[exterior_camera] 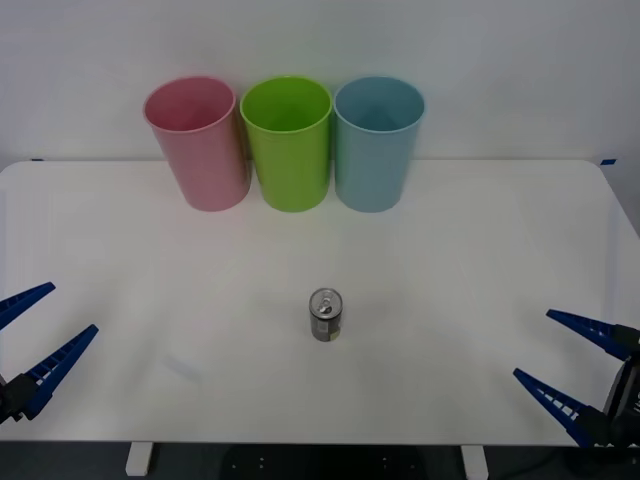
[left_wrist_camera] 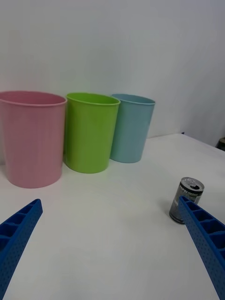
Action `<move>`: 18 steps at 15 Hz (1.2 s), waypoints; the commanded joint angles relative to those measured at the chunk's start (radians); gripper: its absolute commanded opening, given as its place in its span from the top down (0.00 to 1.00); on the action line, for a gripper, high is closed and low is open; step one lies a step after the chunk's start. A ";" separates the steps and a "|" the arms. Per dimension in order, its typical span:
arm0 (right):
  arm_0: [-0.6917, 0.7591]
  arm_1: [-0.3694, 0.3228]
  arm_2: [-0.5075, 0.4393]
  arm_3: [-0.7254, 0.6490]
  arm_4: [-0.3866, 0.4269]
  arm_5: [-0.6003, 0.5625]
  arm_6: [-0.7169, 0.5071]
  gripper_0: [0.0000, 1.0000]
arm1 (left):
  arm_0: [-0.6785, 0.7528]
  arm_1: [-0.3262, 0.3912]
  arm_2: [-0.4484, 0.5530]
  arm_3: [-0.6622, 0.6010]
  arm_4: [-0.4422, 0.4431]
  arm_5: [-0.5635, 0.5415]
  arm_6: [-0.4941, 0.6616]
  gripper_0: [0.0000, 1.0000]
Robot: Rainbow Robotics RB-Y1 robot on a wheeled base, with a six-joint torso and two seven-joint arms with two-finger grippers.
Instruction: Grasp the object on the table and drop it into the matching bin: aluminum can to the light blue bin, PET bottle to the pink bin.
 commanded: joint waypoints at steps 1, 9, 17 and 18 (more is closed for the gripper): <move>-0.034 -0.001 0.026 0.054 0.027 0.000 0.084 0.00 | 0.000 0.000 0.000 0.000 0.000 0.000 0.000 0.00; -0.118 -0.004 0.215 0.131 0.047 0.062 0.131 0.00 | 0.000 0.000 0.000 0.000 0.000 0.000 0.000 0.00; -0.173 0.036 0.399 0.131 0.046 0.258 0.165 0.00 | 0.000 0.000 0.000 0.000 0.000 0.000 0.000 0.00; -0.181 0.045 0.420 0.131 0.044 0.284 0.170 0.00 | 0.000 0.000 0.000 0.000 0.000 0.000 0.000 0.00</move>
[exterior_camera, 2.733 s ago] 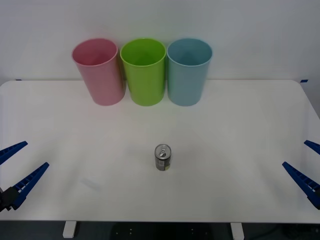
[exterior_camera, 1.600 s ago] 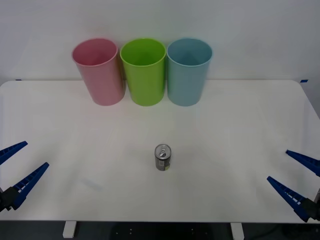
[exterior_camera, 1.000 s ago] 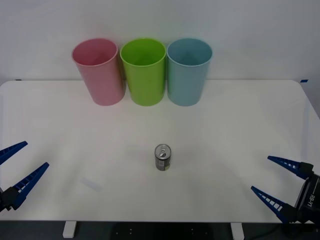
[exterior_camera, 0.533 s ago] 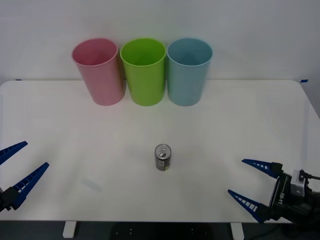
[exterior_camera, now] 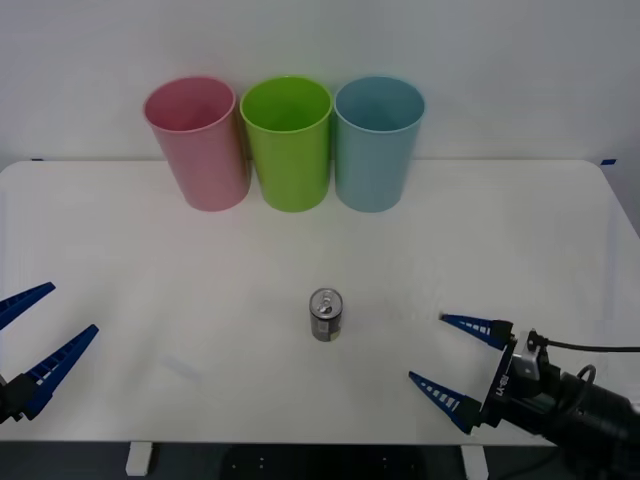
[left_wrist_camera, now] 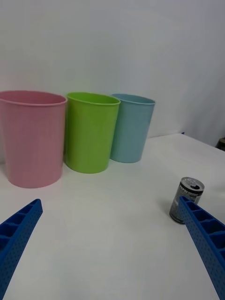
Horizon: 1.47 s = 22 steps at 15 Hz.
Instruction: Grasp the object on the table and drop it into the matching bin: aluminum can to the light blue bin, PET bottle to the pink bin.
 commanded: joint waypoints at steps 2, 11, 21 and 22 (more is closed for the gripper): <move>-0.029 0.034 0.077 0.001 -0.001 0.092 0.016 0.00 | 0.000 0.000 0.000 0.000 0.000 0.000 0.000 0.00; -0.073 0.081 0.220 0.004 0.001 0.265 0.047 0.00 | 0.000 0.000 0.000 0.000 0.000 0.000 0.000 0.00; -0.234 0.187 0.223 0.219 0.041 0.280 0.094 0.00 | 0.000 0.000 0.000 0.000 0.000 0.000 0.000 0.00; -0.245 0.195 0.224 0.228 0.045 0.287 0.097 0.00 | 0.000 0.000 0.000 0.000 0.000 0.000 0.000 0.00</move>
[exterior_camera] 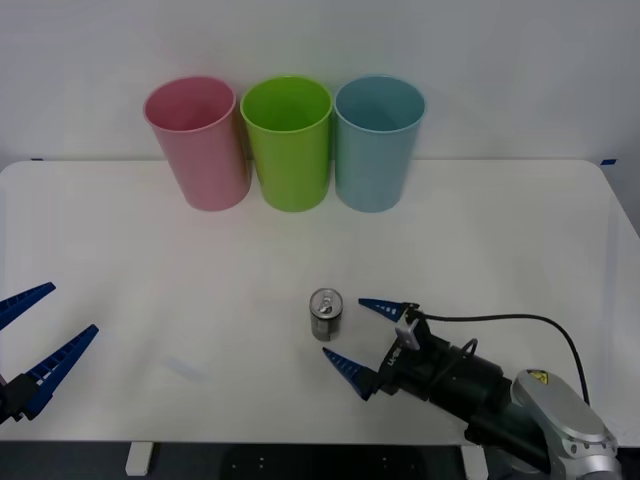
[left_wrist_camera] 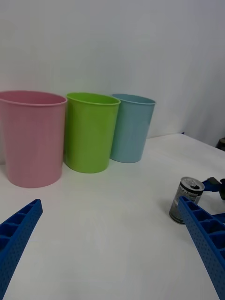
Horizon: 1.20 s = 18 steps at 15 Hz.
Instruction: Grasp the object on the table and drop it into the matching bin: aluminum can to the light blue bin, PET bottle to the pink bin.
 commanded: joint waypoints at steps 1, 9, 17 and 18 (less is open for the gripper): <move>-0.027 0.021 0.000 0.024 0.008 0.016 0.009 0.00 | 0.000 0.000 0.000 0.000 0.000 0.000 0.000 0.00; -0.063 0.065 0.057 0.024 0.013 0.106 0.010 0.00 | 0.000 0.000 0.000 0.000 0.000 0.000 0.000 0.00; -0.074 0.087 0.085 0.024 0.013 0.151 0.013 0.00 | 0.000 0.000 0.000 0.000 0.000 0.000 0.000 0.00; -0.073 0.087 0.086 0.024 0.013 0.151 0.013 0.00 | 0.000 0.000 0.000 0.000 0.000 0.000 0.000 0.00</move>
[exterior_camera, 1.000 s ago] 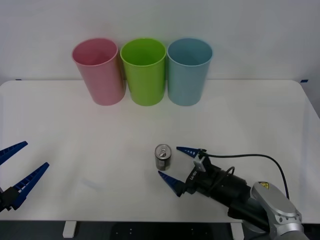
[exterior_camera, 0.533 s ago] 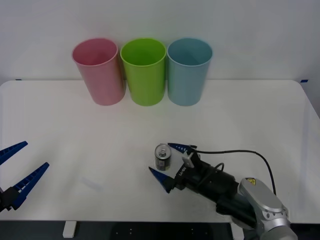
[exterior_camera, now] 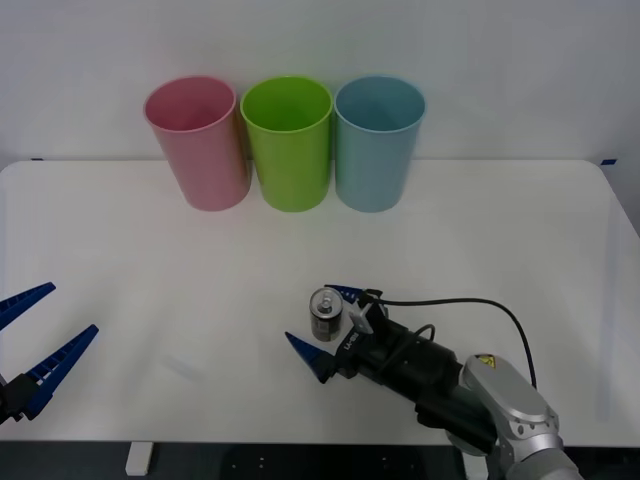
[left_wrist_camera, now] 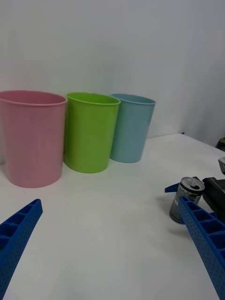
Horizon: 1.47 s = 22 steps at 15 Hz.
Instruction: Grasp the object on the table and drop it into the matching bin: aluminum can to the light blue bin, PET bottle to the pink bin.
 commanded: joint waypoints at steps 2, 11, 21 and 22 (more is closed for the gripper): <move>-0.001 0.000 0.002 0.000 0.002 0.000 0.009 0.81 | 0.000 0.000 0.000 0.000 0.000 0.000 0.000 0.00; -0.006 0.000 0.005 0.000 -0.003 0.020 0.003 1.00 | 0.000 0.000 0.000 0.000 0.000 0.000 0.000 0.00; 0.013 -0.072 -0.027 -0.175 -0.009 0.032 -0.180 1.00 | 0.000 0.000 0.000 0.000 0.000 0.000 0.000 0.00; 0.022 -0.090 -0.033 -0.209 -0.009 0.037 -0.212 1.00 | 0.000 0.000 0.000 0.000 0.000 0.000 0.000 0.00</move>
